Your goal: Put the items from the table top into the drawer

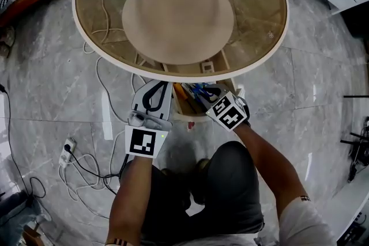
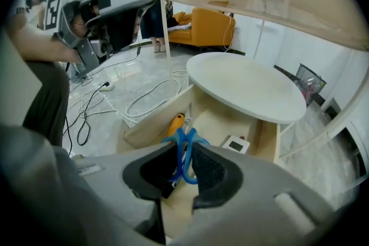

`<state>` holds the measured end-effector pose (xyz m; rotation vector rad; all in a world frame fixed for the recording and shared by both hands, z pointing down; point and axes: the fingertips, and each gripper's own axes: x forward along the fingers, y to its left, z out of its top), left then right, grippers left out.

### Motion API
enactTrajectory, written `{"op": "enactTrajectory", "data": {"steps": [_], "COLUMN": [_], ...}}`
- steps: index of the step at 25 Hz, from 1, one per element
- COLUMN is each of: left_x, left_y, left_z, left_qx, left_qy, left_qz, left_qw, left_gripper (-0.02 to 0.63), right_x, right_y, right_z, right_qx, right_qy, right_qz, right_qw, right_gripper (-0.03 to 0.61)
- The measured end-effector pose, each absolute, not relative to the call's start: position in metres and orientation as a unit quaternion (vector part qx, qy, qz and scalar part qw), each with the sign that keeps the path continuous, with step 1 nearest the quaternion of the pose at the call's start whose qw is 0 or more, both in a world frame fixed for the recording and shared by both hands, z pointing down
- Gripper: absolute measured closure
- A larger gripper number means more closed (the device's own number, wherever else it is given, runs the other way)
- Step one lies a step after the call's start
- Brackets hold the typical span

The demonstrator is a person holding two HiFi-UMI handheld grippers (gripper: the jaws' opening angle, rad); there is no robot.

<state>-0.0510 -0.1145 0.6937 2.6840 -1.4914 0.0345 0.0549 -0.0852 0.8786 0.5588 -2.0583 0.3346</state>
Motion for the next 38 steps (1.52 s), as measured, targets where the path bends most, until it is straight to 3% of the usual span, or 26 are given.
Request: {"op": "enactTrajectory", "data": {"steps": [22, 30, 38], "left_x": [-0.036, -0.041, -0.049], "left_y": [-0.121, -0.114, -0.112], "left_z": [0.711, 0.716, 0.718], "left_qx": [0.891, 0.893, 0.890], "left_qy": [-0.452, -0.449, -0.453], "left_qz": [-0.030, -0.015, -0.013], "left_qw": [0.032, 0.034, 0.046], "left_gripper": [0.614, 0.614, 0.614], "right_x": [0.059, 0.052, 0.021], "right_y": [-0.082, -0.085, -0.096], "right_z": [0.927, 0.895, 0.837], "right_qx": [0.188, 0.197, 0.216], "right_qy": [-0.807, -0.840, -0.897], "right_qz": [0.172, 0.154, 0.097], "right_qw": [0.532, 0.481, 0.373], "right_gripper": [0.489, 0.491, 0.577]}}
